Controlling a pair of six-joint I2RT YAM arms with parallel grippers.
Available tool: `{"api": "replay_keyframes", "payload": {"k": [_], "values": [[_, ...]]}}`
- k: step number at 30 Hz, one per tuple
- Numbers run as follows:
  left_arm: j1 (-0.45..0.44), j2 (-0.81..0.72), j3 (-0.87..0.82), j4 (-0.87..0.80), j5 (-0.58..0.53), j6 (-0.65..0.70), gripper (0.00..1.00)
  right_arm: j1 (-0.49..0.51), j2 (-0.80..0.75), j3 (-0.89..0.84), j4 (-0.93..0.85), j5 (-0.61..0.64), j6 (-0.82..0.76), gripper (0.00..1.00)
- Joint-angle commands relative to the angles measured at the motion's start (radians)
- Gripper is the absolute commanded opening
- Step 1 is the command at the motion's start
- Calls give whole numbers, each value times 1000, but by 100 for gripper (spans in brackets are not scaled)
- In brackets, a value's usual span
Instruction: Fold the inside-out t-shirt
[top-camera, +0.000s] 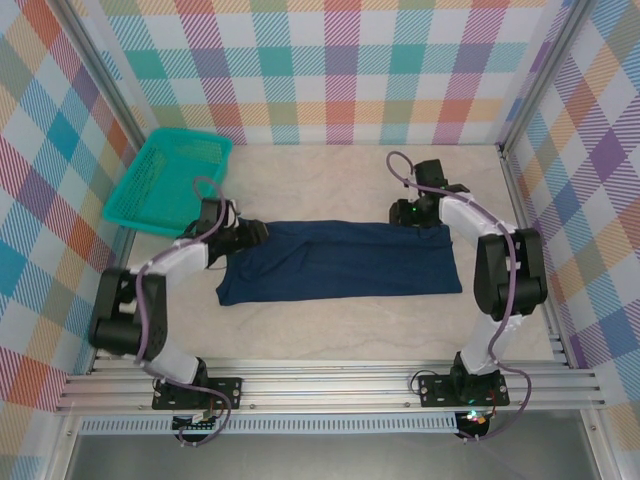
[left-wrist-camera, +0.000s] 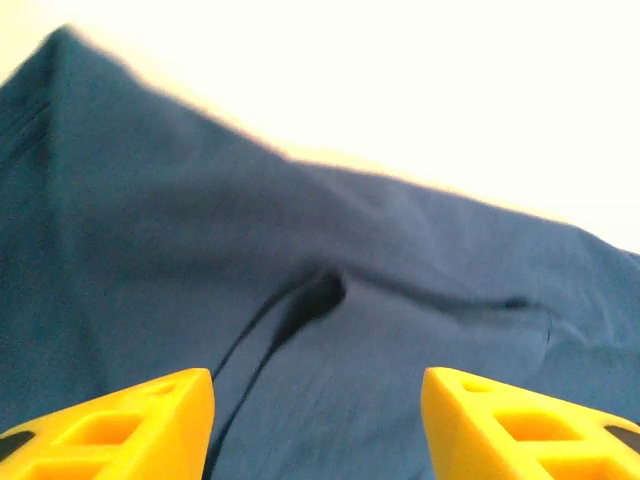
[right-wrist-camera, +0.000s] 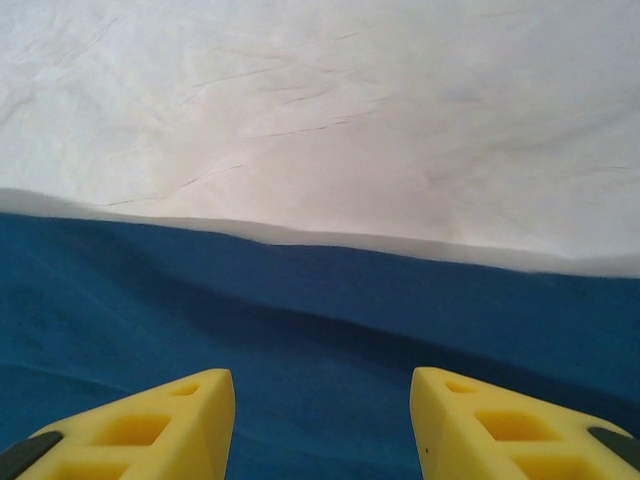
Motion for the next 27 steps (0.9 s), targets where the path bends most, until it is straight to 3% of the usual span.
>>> {"api": "replay_keyframes", "payload": {"k": [1, 9, 13, 19, 27], "values": [[-11, 103, 90, -29, 62, 80, 58, -2, 24, 41, 2, -33, 3, 49], [-41, 226, 195, -67, 172, 132, 56, -2, 28, 35, -4, -23, -2, 49], [-47, 221, 193, -102, 166, 133, 42, -2, 34, 35, -5, -21, -3, 49], [-61, 159, 155, -130, 170, 130, 12, -3, 34, 47, -19, -4, -9, 49], [-198, -8, 25, -168, 108, 66, 8, -3, 16, 62, -69, 60, -28, 50]]}}
